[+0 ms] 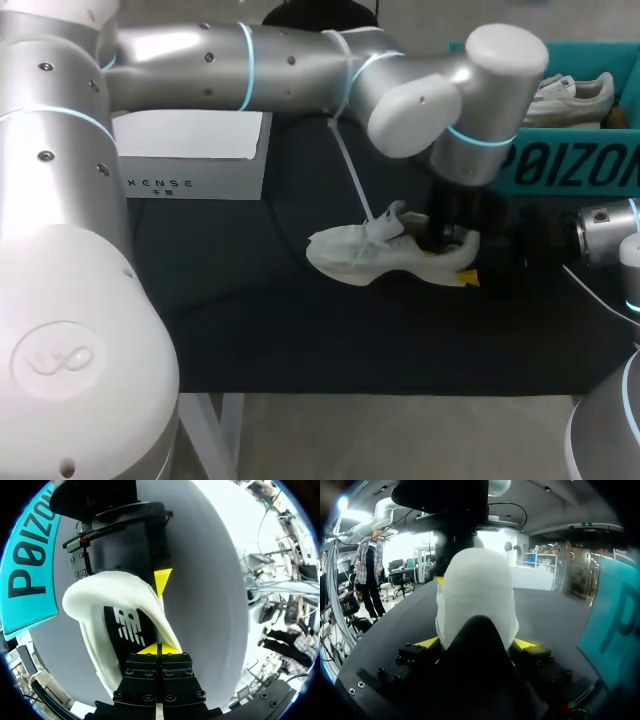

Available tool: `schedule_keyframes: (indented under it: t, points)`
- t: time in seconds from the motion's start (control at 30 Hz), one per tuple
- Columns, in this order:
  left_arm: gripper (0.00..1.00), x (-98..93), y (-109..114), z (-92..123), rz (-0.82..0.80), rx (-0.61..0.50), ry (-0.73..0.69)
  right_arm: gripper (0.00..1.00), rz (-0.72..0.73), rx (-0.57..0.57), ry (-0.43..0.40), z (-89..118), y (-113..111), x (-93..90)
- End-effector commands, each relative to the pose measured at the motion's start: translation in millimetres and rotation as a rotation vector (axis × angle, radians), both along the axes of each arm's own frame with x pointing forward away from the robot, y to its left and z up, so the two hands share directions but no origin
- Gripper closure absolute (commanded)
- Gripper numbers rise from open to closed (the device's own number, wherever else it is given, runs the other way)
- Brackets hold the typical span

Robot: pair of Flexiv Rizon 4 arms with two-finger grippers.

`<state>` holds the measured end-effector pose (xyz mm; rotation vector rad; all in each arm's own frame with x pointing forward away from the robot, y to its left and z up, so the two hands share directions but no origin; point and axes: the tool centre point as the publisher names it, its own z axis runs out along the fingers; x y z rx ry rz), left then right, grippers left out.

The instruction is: Take the shoe out of the shoebox, open the shoe tongue, remove and reinsert the insole, then place the shoe into the shoebox

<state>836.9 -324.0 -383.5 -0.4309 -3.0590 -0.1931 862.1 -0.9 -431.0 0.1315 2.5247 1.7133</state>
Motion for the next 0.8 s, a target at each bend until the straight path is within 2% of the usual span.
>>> schedule_keyframes:
  t: [0.03, 0.1, 0.3, 0.43, 0.6, 0.8]
  points:
    - [1.00, 1.0, 5, -6, -0.001, -0.003, 0.000, 1.00, -0.002, -0.004, 0.001, -2, 1, 1.6]
    - [0.80, 2.9, 6, -7, 0.001, -0.002, -0.002, 1.00, -0.002, -0.004, 0.001, -2, 1, 1.6]
    - [0.53, 8.2, 7, -9, 0.000, -0.004, -0.002, 1.00, -0.002, -0.004, 0.001, -2, 1, 1.6]
    - [0.51, 8.9, 5, -8, -0.003, -0.007, -0.004, 1.00, -0.002, -0.004, 0.001, -2, 1, 1.6]
    - [0.58, 7.9, 3, -11, -0.010, -0.006, -0.009, 1.00, -0.002, -0.004, 0.001, -2, 1, 1.6]
    - [0.63, 3.3, 2, -28, -0.026, 0.005, -0.021, 1.00, -0.002, -0.004, 0.001, -2, 1, 1.6]
